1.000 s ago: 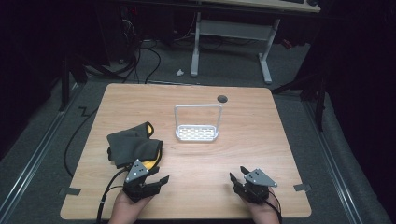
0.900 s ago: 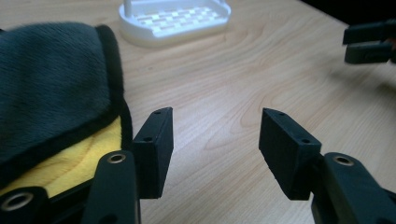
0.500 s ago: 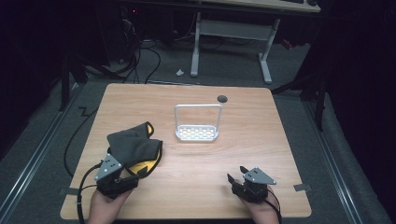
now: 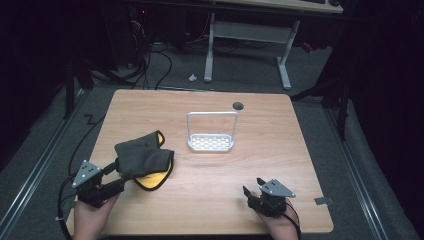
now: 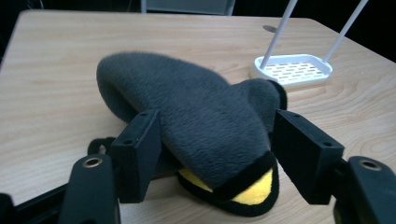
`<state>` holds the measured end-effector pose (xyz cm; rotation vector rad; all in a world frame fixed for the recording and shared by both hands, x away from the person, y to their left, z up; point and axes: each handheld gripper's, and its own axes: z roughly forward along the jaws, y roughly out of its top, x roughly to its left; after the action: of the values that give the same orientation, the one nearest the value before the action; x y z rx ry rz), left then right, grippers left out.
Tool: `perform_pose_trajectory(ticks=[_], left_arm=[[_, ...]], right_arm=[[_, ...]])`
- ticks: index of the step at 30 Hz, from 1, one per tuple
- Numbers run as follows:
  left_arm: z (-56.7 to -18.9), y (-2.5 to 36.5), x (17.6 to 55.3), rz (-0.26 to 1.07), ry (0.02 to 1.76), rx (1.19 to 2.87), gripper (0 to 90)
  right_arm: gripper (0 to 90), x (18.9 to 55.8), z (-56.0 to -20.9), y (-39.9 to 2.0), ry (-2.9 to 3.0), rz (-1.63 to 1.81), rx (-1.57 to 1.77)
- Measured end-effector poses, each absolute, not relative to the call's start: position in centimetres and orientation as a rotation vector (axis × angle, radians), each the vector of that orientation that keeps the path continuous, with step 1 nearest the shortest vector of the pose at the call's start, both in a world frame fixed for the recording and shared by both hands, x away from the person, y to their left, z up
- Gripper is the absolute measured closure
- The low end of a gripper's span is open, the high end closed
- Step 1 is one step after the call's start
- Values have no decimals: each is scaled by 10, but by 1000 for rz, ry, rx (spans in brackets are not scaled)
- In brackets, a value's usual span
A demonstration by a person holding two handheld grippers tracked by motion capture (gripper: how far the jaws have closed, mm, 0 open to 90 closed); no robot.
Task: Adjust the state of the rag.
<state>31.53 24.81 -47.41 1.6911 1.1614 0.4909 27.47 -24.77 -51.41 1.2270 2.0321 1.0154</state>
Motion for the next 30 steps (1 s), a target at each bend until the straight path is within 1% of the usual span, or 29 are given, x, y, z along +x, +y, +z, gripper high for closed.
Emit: perform_pose_trajectory(ticks=[2, 4, 7, 10, 13, 17, 19, 21, 24, 30], left_arm=[[-481, 249, 322, 444, 1182, 1682, 304], [-485, 247, 326, 431, 1197, 1690, 273], [-490, 245, 333, 393, 1210, 1685, 273], [-492, 244, 336, 371, 1215, 1693, 394], [-494, 244, 337, 360, 1226, 1695, 580], [-495, 243, 337, 375, 1229, 1712, 756], [-495, 241, 337, 388, 1230, 1714, 792], [-494, 240, 336, 383, 1218, 1717, 806], [-491, 233, 332, 379, 1186, 1731, 810], [-486, 203, 322, 327, 1083, 1772, 810]], right_arm=[[404, 275, -514, -248, 2034, 1014, 1227], [404, 275, -514, -247, 2034, 1015, 1227], [406, 275, -514, -247, 2031, 1016, 1226], [408, 275, -515, -248, 2031, 1015, 1227], [412, 275, -515, -249, 2032, 1015, 1232], [417, 276, -516, -248, 2031, 1016, 1236], [419, 276, -516, -248, 2032, 1015, 1235], [420, 276, -516, -248, 2032, 1013, 1235], [422, 276, -516, -248, 2028, 1013, 1237], [425, 275, -516, -248, 2028, 1010, 1236]])
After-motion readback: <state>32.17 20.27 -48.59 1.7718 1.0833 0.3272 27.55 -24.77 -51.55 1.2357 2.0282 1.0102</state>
